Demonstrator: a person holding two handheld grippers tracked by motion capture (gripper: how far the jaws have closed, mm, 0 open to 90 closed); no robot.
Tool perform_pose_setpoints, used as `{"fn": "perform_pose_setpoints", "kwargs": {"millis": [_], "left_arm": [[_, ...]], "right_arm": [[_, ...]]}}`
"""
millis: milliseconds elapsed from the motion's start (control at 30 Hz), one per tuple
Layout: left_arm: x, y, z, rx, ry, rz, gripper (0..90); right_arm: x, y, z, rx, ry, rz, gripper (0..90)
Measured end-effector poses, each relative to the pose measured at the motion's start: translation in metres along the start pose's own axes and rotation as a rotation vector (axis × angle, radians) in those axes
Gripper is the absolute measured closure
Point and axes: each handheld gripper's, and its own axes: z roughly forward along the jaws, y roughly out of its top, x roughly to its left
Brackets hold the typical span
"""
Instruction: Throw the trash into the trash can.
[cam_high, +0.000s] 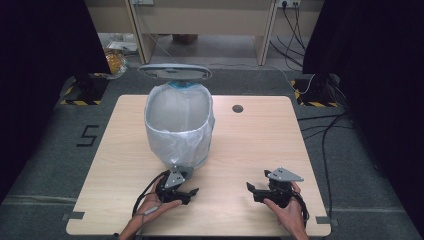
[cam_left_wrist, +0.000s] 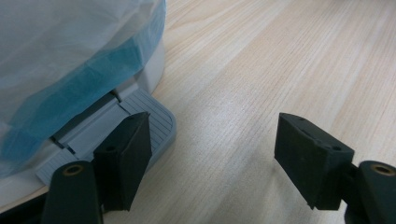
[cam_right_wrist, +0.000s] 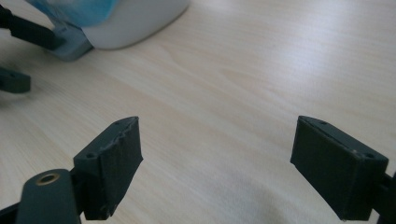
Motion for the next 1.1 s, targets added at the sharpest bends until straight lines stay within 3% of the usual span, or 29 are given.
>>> {"fn": "perform_pose_setpoints", "kwargs": {"millis": [567, 900, 1100], "left_arm": [[0.000, 0.000, 0.000, 0.000, 0.002, 0.002, 26.5], [-0.001, 0.000, 0.000, 0.003, 0.008, 0.006, 26.5], [-0.003, 0.000, 0.001, 0.006, 0.020, 0.018, 26.5]], "right_arm": [[0.001, -0.023, 0.005, 0.105, -0.035, 0.016, 16.8], [0.008, -0.025, 0.006, 0.164, -0.061, -0.046, 13.3], [0.009, -0.025, 0.007, 0.168, -0.058, -0.055, 10.7]]}}
